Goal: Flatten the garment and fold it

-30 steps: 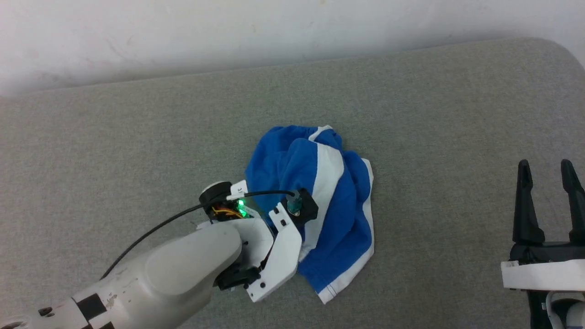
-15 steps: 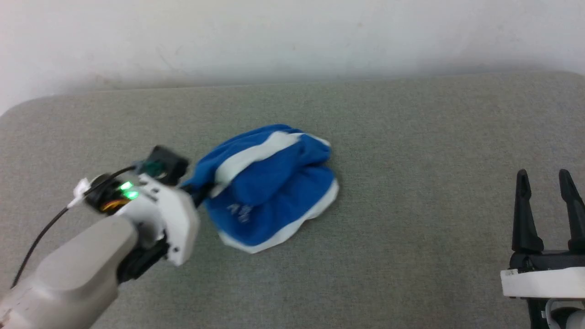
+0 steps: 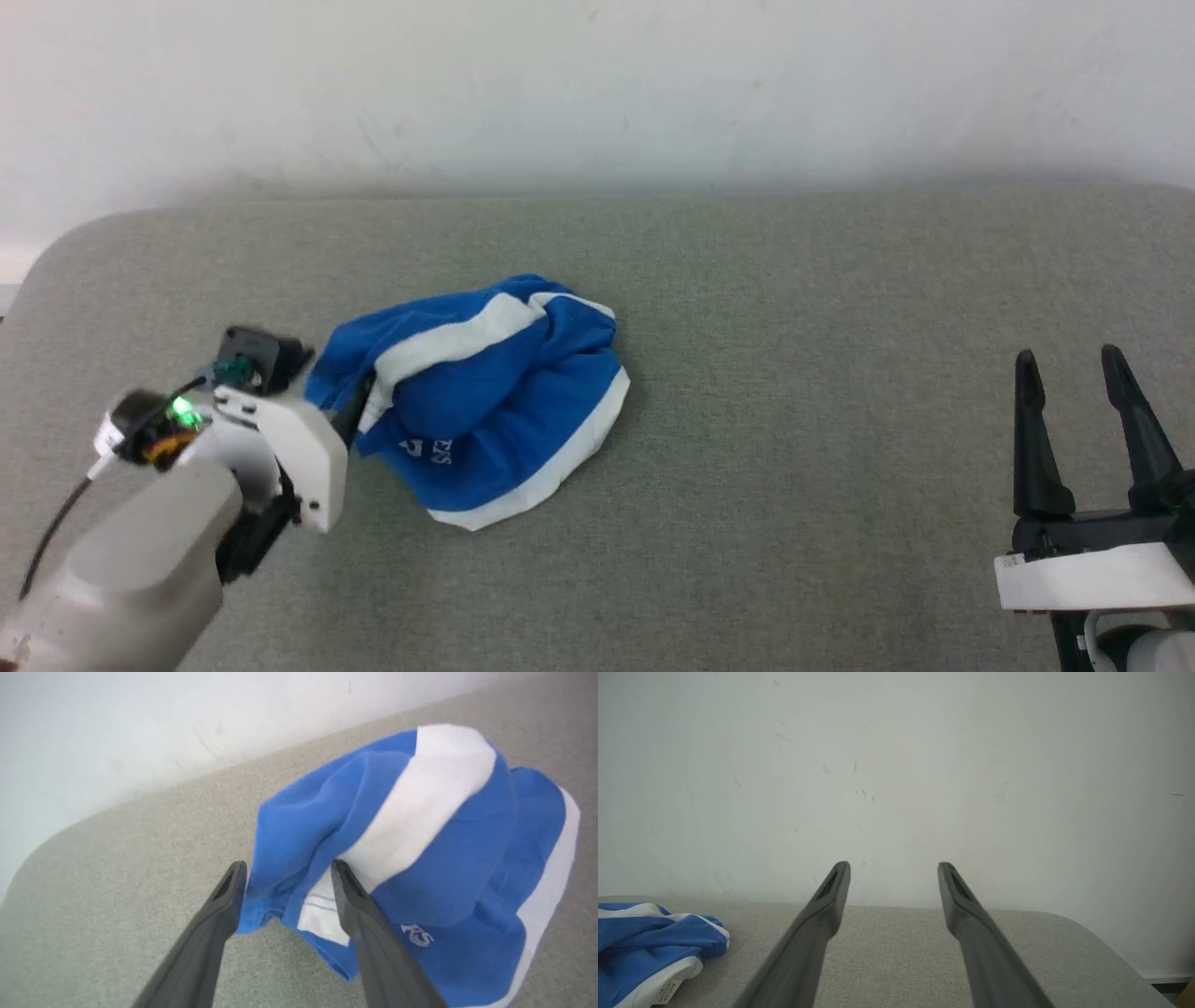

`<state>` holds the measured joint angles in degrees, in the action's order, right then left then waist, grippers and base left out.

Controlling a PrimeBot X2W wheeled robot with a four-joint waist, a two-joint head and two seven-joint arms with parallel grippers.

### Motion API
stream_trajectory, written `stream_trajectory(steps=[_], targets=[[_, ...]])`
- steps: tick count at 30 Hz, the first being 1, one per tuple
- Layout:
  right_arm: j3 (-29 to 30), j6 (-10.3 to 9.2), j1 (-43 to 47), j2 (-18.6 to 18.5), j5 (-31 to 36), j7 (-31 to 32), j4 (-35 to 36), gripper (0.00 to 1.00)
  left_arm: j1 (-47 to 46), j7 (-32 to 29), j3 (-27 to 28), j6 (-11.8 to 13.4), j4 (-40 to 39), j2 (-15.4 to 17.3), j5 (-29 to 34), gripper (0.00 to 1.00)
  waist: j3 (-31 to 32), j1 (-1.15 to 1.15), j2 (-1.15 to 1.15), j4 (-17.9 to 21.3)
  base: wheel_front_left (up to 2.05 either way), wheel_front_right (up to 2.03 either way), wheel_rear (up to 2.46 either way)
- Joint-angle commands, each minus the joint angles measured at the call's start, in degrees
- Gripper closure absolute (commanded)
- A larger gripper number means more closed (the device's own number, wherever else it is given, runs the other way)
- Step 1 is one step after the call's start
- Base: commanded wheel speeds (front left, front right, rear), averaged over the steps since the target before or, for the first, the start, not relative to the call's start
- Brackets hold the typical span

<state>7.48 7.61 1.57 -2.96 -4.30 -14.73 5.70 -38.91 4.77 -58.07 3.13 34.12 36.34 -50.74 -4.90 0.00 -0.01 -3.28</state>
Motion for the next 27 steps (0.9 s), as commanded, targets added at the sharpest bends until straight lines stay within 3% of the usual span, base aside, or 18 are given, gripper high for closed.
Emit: stream_trajectory(steps=[1, 5, 8, 14, 15, 16, 17, 22, 27], targets=[[0.2, -0.12, -0.2, 0.1, 0.6, -0.3, 0.2, 0.00, -2.4, 2.3, 0.8, 0.7, -0.2, 0.5, 1.6, 0.00, 1.2, 0.00, 0.01, -1.1, 0.00, 0.00, 0.00], [0.2, -0.12, 0.8, 0.1, 0.5, -0.3, 0.3, 0.00, -7.7, 5.5, 1.2, 2.1, -4.7, 1.8, 5.8, 0.00, 2.3, 0.00, 0.01, -2.0, 0.00, 0.00, 0.00], [0.0, -0.12, 1.7, 0.1, -0.2, -0.3, 0.2, 0.00, -11.2, 2.9, 0.7, 1.0, -10.6, 1.8, 6.7, 0.00, 2.5, 0.00, 0.01, -2.5, 0.00, 0.00, 0.00], [-1.5, -0.12, 1.7, 0.1, -0.7, -0.3, -0.1, 0.00, -17.9, -9.1, -4.0, -4.9, -16.8, -1.1, 7.2, 0.00, 1.2, 0.00, 0.01, -1.3, 0.00, 0.00, 0.00], [-1.5, -0.12, 1.7, 0.1, -0.7, -0.3, -0.1, 0.00, -17.9, -9.1, -4.0, -4.9, -16.8, -1.1, 7.2, 0.00, 1.2, 0.00, 0.01, -1.3, 0.00, 0.00, 0.00], [-1.7, -0.12, 1.2, 0.1, -0.8, -0.3, -0.1, 0.00, -19.3, -13.9, -5.8, -7.0, -16.1, -2.8, 5.9, 0.00, 0.4, 0.00, 0.01, -0.3, 0.00, 0.00, 0.00], [-1.7, -0.12, 1.2, 0.1, -0.8, -0.3, -0.1, 0.00, -19.3, -13.9, -5.8, -7.0, -16.1, -2.8, 5.9, 0.00, 0.4, 0.00, 0.01, -0.3, 0.00, 0.00, 0.00], [-1.7, -0.12, -0.6, 0.1, -1.1, -0.3, -0.3, 0.00, -22.6, -25.1, -11.6, -10.1, -13.7, -6.5, 3.5, 0.00, -2.4, 0.00, 0.01, 2.7, 0.00, 0.00, 0.00], [-1.8, -0.12, -3.6, 0.1, -2.3, -0.3, -0.4, 0.00, -21.9, -38.0, -15.2, -10.6, -13.5, -8.4, 3.2, 0.00, -7.4, 0.00, 0.01, 7.2, 0.00, 0.00, 0.00]])
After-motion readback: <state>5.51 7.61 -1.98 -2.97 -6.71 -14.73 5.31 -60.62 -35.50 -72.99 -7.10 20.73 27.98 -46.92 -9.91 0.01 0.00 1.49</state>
